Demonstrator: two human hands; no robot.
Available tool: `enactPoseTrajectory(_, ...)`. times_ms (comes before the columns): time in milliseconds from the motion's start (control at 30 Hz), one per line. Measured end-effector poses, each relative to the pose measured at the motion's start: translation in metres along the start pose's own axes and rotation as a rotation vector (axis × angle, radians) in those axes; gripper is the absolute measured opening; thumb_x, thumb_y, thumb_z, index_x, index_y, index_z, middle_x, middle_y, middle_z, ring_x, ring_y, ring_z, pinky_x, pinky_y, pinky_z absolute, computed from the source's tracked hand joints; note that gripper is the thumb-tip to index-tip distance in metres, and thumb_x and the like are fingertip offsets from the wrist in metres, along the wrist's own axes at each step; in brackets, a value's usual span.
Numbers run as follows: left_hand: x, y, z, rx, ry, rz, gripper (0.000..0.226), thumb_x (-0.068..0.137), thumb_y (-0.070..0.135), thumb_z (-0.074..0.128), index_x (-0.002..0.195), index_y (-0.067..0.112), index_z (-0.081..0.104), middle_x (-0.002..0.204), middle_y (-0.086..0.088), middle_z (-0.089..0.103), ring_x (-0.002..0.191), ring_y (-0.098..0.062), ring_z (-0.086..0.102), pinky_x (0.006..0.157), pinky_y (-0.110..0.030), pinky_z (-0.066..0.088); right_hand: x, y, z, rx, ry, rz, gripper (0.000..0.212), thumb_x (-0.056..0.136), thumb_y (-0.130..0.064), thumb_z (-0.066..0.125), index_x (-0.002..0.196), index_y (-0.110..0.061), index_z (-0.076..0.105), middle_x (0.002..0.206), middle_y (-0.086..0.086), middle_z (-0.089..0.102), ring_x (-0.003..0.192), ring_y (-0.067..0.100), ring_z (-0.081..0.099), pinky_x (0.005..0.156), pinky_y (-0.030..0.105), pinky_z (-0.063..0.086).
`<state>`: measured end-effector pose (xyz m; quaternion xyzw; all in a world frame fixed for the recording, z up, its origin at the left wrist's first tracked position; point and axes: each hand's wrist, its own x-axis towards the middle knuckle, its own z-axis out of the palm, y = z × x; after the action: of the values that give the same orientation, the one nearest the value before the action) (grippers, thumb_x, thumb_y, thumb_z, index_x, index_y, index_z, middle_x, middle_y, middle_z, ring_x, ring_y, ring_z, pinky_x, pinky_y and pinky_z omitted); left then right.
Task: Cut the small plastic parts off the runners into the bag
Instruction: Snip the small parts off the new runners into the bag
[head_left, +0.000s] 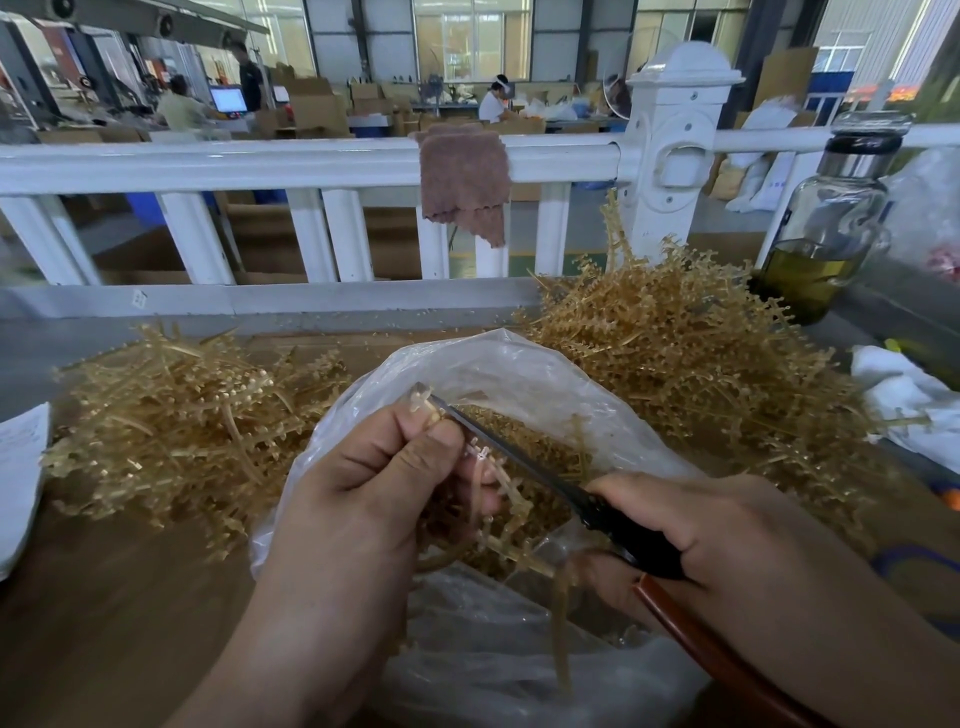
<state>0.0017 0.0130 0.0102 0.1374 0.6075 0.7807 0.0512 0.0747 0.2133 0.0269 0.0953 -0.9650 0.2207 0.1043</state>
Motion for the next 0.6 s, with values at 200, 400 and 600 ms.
enactPoseTrajectory(200, 0.0009, -0.0011, 0.0008, -0.034, 0.01, -0.057, 0.019, 0.076, 0.031, 0.064, 0.061, 0.02, 0.068, 0.071, -0.015, 0.07, 0.06, -0.019, 0.067, 0.051, -0.022, 0.053, 0.0012, -0.0001, 0.0015, 0.008, -0.013, 0.003, 0.048, 0.079, -0.069, 0.045, 0.088, -0.027, 0.065, 0.065, -0.012, 0.06, 0.065, 0.005, 0.06, 0.054, 0.016, 0.04)
enactPoseTrajectory(400, 0.002, -0.0019, 0.0006, -0.026, 0.015, -0.07, 0.02, 0.076, 0.033, 0.065, 0.061, 0.02, 0.069, 0.071, -0.014, 0.071, 0.063, -0.021, 0.068, 0.056, -0.025, 0.055, 0.002, 0.0013, 0.002, -0.001, -0.017, -0.007, 0.044, 0.084, -0.066, 0.049, 0.086, -0.026, 0.067, 0.062, -0.014, 0.058, 0.061, 0.003, 0.059, 0.051, 0.014, 0.038)
enactPoseTrajectory(600, 0.0023, -0.0039, 0.0007, -0.002, 0.002, -0.061, 0.02, 0.077, 0.032, 0.065, 0.062, 0.02, 0.069, 0.069, -0.012, 0.069, 0.062, -0.021, 0.067, 0.058, -0.028, 0.054, 0.0022, 0.004, 0.0053, 0.042, -0.033, -0.017, 0.055, 0.078, -0.071, 0.041, 0.096, -0.027, 0.067, 0.071, -0.013, 0.064, 0.068, 0.004, 0.062, 0.06, 0.021, 0.046)
